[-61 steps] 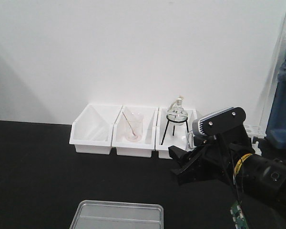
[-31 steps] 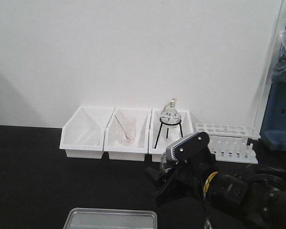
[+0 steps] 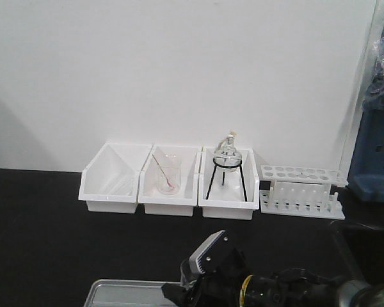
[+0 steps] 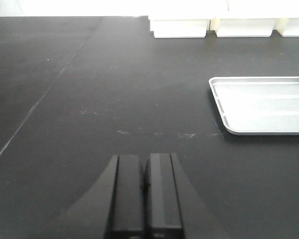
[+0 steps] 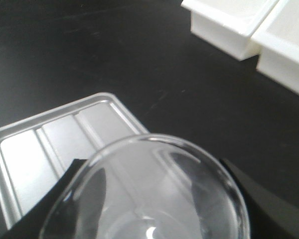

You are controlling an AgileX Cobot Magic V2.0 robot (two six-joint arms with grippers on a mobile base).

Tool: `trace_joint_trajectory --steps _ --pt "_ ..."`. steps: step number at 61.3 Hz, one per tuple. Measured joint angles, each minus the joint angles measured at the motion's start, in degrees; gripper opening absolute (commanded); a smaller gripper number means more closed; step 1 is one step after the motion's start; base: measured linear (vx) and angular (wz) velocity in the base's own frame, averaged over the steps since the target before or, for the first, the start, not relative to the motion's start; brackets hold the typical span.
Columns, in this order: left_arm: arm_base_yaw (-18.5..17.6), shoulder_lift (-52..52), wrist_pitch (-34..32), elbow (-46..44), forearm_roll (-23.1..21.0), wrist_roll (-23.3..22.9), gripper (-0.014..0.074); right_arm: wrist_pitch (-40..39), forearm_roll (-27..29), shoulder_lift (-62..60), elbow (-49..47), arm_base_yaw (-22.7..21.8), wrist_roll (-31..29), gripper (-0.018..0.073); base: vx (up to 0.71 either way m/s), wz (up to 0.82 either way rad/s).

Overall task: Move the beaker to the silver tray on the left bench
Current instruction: 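Lower the held beaker onto the silver tray with the right gripper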

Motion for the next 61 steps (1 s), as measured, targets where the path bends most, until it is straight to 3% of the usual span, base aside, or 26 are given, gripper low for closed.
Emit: trace_joint_trajectory --steps 22,61 --pt "0.00 0.00 0.00 0.00 0.00 0.00 0.0001 -0.09 -0.11 10.46 -8.59 2.75 -0.21 -0.0011 0.00 0.00" --pt "0.00 0.00 0.00 0.00 0.00 0.00 0.0001 4.06 0.45 12.80 -9.54 6.22 -0.21 0.0018 0.00 0.00"
